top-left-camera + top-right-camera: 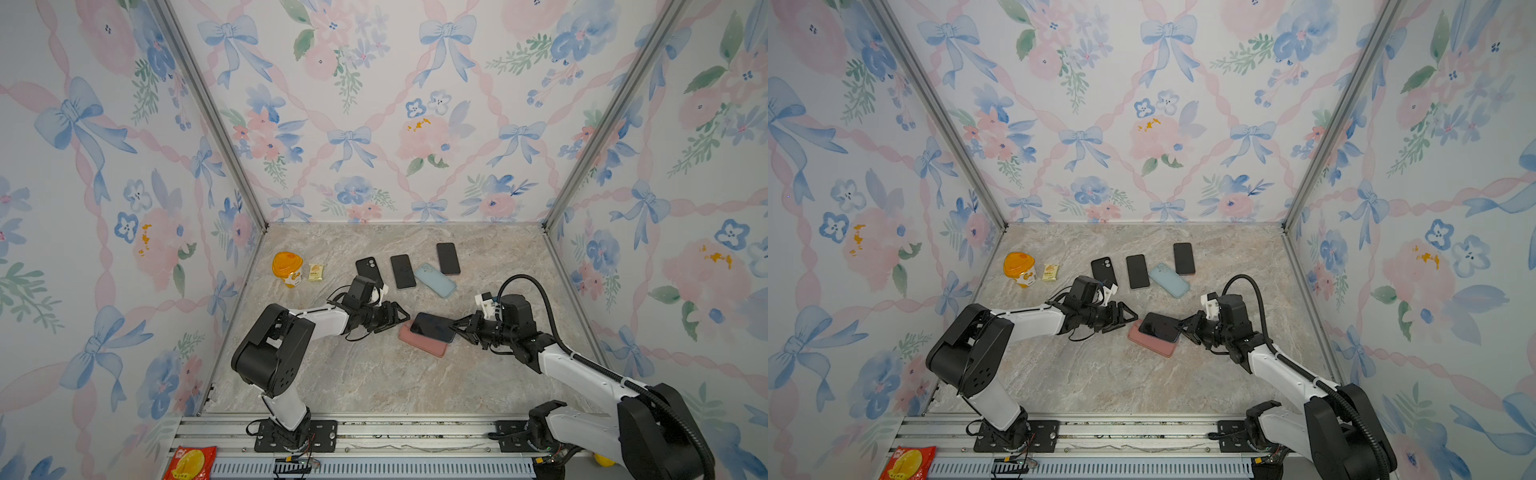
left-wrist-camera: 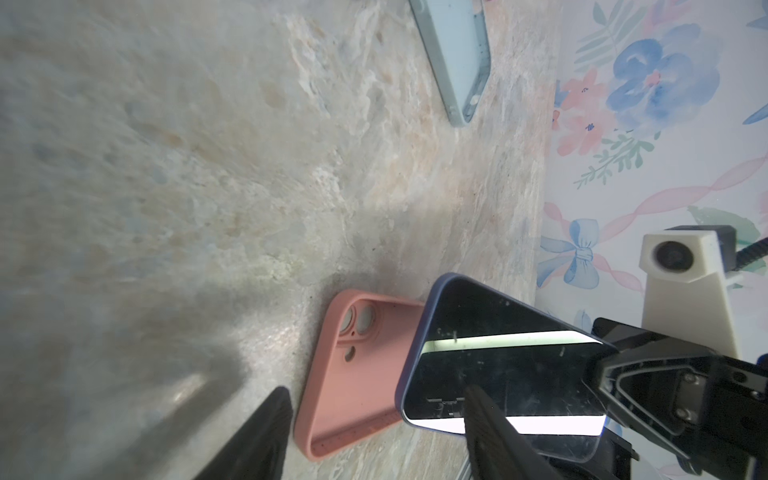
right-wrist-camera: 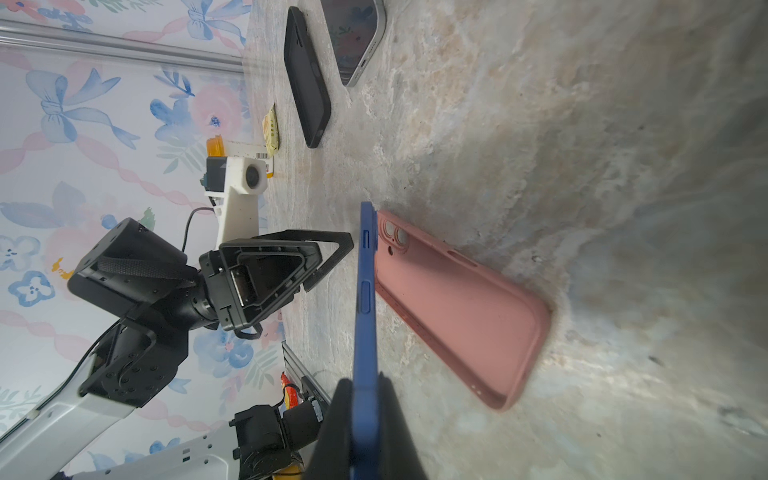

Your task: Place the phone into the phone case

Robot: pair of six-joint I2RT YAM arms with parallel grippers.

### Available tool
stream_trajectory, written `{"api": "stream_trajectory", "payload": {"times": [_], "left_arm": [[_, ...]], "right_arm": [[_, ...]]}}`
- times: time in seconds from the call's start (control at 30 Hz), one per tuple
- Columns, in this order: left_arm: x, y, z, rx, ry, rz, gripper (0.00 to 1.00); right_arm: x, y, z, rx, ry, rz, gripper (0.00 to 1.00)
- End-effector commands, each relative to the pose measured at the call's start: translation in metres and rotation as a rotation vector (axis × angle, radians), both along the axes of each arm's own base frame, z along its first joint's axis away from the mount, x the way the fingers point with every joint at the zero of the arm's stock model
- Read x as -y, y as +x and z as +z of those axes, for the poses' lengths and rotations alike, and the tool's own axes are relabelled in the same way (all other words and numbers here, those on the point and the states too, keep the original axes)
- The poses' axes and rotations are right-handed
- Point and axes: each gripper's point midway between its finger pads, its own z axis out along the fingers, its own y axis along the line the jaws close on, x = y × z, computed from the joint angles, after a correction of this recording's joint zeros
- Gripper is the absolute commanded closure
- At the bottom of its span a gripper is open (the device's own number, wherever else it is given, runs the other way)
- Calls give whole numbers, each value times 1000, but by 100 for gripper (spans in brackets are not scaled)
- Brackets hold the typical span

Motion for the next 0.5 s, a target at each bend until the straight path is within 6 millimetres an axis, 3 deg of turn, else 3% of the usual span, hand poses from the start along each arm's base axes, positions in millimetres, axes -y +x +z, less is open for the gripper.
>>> {"api": "stream_trajectory", "payload": {"times": [0.0,0.47], "left_arm": [[4,-2,-3,-1,-31,-27,35],[12,-11,-8,-16,-59,-36,37]], "right_arm": [[-14,8,22,66,53,40,100],[-18,-5,-2,3,48,52,100]]}}
